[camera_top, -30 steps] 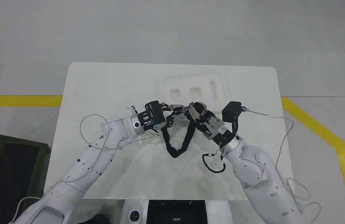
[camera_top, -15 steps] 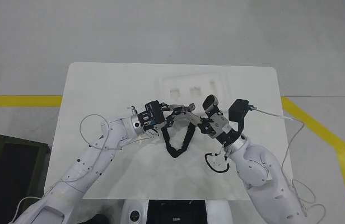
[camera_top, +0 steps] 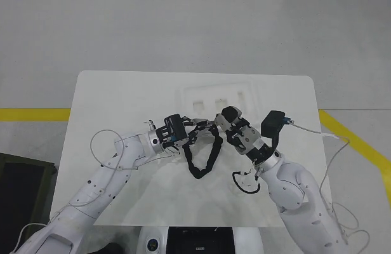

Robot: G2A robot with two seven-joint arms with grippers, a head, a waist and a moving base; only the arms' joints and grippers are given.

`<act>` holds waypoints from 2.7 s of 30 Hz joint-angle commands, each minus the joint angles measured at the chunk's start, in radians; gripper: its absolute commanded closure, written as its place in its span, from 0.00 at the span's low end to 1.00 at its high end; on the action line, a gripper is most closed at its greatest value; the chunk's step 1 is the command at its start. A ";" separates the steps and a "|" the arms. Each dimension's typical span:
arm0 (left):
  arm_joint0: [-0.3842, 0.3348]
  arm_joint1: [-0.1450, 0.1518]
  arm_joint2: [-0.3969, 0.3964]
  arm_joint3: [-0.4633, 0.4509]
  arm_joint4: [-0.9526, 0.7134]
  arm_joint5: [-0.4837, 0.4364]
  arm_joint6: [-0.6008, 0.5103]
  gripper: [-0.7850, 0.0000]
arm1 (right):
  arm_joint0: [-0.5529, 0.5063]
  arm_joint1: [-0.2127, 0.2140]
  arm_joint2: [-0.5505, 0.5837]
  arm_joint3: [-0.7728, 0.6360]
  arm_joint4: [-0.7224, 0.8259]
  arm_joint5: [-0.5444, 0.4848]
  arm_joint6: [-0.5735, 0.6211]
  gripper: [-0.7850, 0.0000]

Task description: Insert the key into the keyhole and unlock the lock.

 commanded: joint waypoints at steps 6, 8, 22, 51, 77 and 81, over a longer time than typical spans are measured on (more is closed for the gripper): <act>0.017 0.000 -0.006 -0.018 -0.012 0.012 -0.026 1.00 | -0.002 -0.001 0.008 0.004 -0.005 0.003 -0.011 1.00; 0.022 0.000 -0.010 -0.025 -0.015 0.010 -0.036 1.00 | -0.003 -0.001 0.010 0.002 -0.009 -0.002 -0.014 1.00; -0.010 -0.008 -0.011 0.040 -0.218 -0.256 -0.091 1.00 | 0.017 0.006 0.060 0.080 -0.077 -0.196 -0.123 1.00; -0.060 -0.043 0.030 0.119 -0.512 -0.419 -0.300 1.00 | 0.106 0.013 0.035 0.217 -0.090 -0.401 -0.101 1.00; -0.042 -0.052 0.005 0.101 -0.487 -0.412 -0.282 1.00 | 0.115 0.011 0.019 0.213 -0.078 -0.362 -0.089 1.00; -0.040 -0.052 0.001 0.101 -0.471 -0.404 -0.283 1.00 | 0.114 0.013 0.039 0.192 -0.081 -0.351 -0.083 1.00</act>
